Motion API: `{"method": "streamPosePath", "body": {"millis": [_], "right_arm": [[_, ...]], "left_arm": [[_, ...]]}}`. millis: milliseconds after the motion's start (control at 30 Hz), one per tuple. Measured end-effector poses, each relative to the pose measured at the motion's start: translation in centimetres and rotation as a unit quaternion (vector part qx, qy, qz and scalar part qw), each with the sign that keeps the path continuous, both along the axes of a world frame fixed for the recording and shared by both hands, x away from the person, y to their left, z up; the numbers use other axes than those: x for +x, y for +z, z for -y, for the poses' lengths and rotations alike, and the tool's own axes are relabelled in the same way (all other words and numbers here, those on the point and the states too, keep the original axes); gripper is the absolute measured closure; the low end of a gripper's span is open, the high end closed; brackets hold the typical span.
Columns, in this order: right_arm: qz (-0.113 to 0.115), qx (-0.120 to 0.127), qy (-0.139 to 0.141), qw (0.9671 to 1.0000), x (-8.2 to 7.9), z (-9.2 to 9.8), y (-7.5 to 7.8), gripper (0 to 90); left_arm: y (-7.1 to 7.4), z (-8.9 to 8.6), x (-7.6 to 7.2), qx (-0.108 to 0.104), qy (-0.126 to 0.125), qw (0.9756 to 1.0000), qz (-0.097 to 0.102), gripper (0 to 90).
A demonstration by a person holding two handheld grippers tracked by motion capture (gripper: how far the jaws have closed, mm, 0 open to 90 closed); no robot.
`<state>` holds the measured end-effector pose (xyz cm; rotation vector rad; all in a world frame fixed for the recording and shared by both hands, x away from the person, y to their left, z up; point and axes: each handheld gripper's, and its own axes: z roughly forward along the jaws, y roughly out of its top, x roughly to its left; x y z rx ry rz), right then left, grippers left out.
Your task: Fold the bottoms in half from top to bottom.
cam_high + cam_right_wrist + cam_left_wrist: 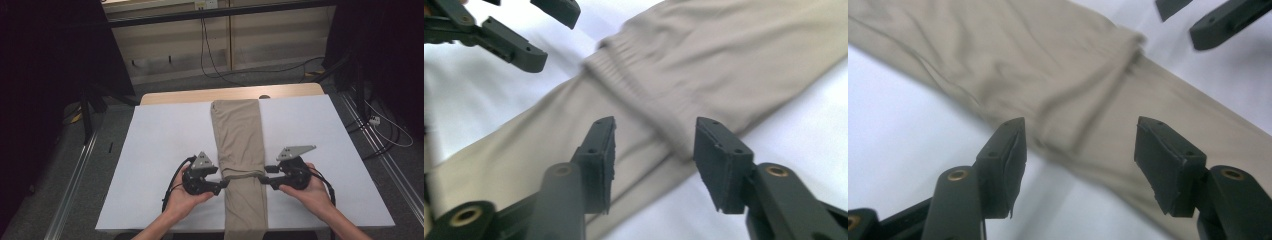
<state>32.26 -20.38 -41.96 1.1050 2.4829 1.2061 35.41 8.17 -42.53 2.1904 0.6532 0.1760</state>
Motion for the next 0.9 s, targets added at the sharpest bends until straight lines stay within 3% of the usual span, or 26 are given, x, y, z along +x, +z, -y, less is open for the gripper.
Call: {"method": "streamPosePath", "body": {"millis": [67,133,233,267,333,367,400,433,467,533,600,633,667,700,767,900], "right_arm": [[0.014,-0.023,-0.002,0.9996,1.3,-0.7,-0.3,44.5],[0.012,-0.03,0.01,0.9994,2.1,-1.4,-0.8,42.6],[0.017,-0.065,0.022,0.9975,2.2,-2.2,-1.7,38.9],[0.018,-0.066,0.025,0.9973,2.2,-2.3,-2.0,38.6],[0.019,-0.076,0.015,0.9968,2.2,-2.2,-2.2,49.9],[0.021,-0.073,0.015,0.997,2.3,-2.0,-2.3,51.3],[0.017,-0.067,0.013,0.9975,2.4,-1.9,-2.2,54.4],[0.015,-0.06,0.008,0.998,2.5,-1.7,-2.2,63.3],[0.015,-0.057,0.006,0.9982,2.6,-1.5,-2.2,70.8],[0.011,-0.052,0.007,0.9986,2.9,-1.3,-2.2,72.7],[0.006,-0.053,0.002,0.9985,3.0,-1.3,-2.3,76.5],[0.007,-0.054,0.0,0.9985,3.0,-1.4,-2.3,77.7],[0.008,-0.054,-0.001,0.9985,3.0,-1.4,-2.2,79.7],[0.008,-0.051,-0.004,0.9986,3.0,-1.3,-2.2,81.5],[0.004,-0.04,-0.01,0.9991,3.1,-1.0,-1.9,83.4],[0.001,-0.028,-0.005,0.9996,2.4,-0.9,-1.0,83.8]], "left_arm": [[-0.3,0.7,0.9,0.013,-0.002,0.9998,0.013,35.5],[-0.7,1.2,1.5,0.026,-0.002,0.9995,0.02,36.4],[-1.4,1.4,1.8,0.035,-0.011,0.9992,0.016,35.9],[-1.5,1.4,1.8,0.038,-0.018,0.999,0.015,35.9],[-1.5,1.5,1.8,0.035,-0.022,0.999,0.017,36.4],[-1.4,1.5,1.7,0.023,-0.033,0.9991,0.016,35.9],[-1.2,1.6,1.5,0.023,-0.038,0.9987,0.023,34.7],[-1.2,1.7,1.4,0.028,-0.034,0.9985,0.034,35.2],[-1.4,1.9,1.5,0.032,-0.03,0.9985,0.033,38.6],[-1.8,1.8,2.1,0.032,-0.021,0.9991,0.017,44.0],[-1.9,1.7,2.6,0.011,-0.008,0.9999,0.003,54.8],[-1.7,1.6,2.7,-0.007,-0.003,1.0,-0.002,62.3],[-1.5,1.5,2.8,-0.012,-0.001,0.9999,-0.003,76.5],[-1.4,1.5,2.8,-0.009,0.001,0.9999,-0.007,81.6],[-1.2,1.4,2.8,-0.014,0.003,0.9997,-0.018,86.8],[-0.1,1.0,1.7,-0.025,-0.005,0.9991,-0.033,87.8]]}}
